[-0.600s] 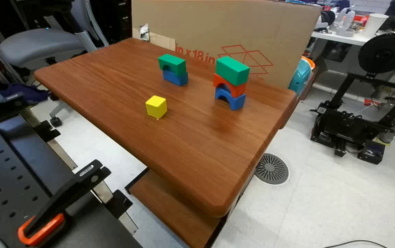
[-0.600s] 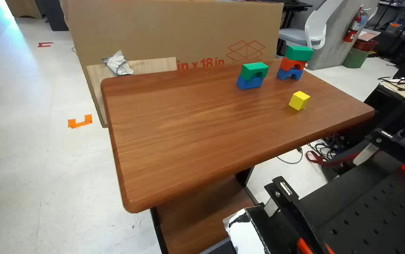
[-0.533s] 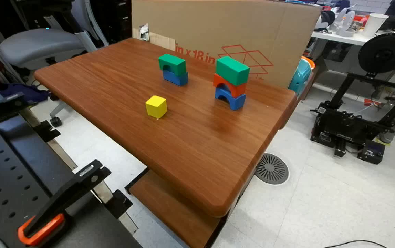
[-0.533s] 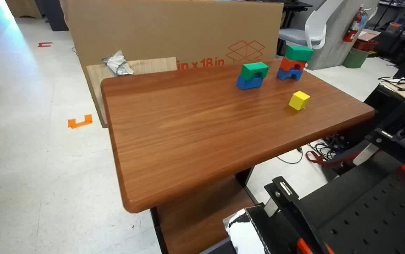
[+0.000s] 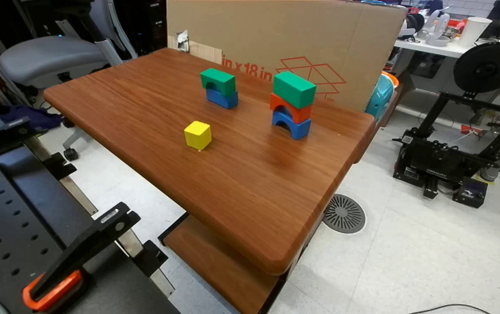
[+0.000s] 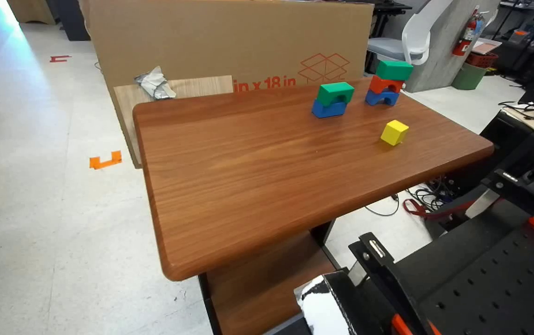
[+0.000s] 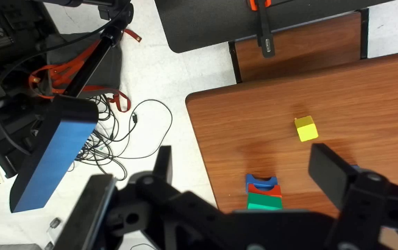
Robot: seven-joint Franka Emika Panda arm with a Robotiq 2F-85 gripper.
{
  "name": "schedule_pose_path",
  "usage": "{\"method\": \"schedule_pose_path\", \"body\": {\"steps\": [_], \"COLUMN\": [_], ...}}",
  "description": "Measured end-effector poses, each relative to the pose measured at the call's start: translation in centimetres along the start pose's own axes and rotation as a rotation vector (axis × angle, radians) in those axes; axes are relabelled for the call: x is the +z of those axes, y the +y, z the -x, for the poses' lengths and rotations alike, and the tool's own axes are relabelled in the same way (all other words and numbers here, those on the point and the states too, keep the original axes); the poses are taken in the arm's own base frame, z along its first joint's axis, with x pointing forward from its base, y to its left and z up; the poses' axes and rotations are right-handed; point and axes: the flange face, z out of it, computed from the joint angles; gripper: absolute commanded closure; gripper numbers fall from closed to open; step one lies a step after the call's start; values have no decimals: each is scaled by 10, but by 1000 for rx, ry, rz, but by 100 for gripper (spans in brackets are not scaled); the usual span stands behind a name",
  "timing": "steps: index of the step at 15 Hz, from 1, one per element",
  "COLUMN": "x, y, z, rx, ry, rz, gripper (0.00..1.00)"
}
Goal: Put the right green block on the table
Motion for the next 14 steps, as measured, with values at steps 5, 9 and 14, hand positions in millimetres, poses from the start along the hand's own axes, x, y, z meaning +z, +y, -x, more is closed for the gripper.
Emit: {"method": "schedule_pose_path", "body": {"steps": [5,9,14], "x": [5,25,64], "y": [-4,-18,-49], "z": [-2,-21,-68], "rx": [-11,-51,-88], "ry": [-16,-50,-82], "rz": [-2,-14,-50], "gripper": [0,0,0]}}
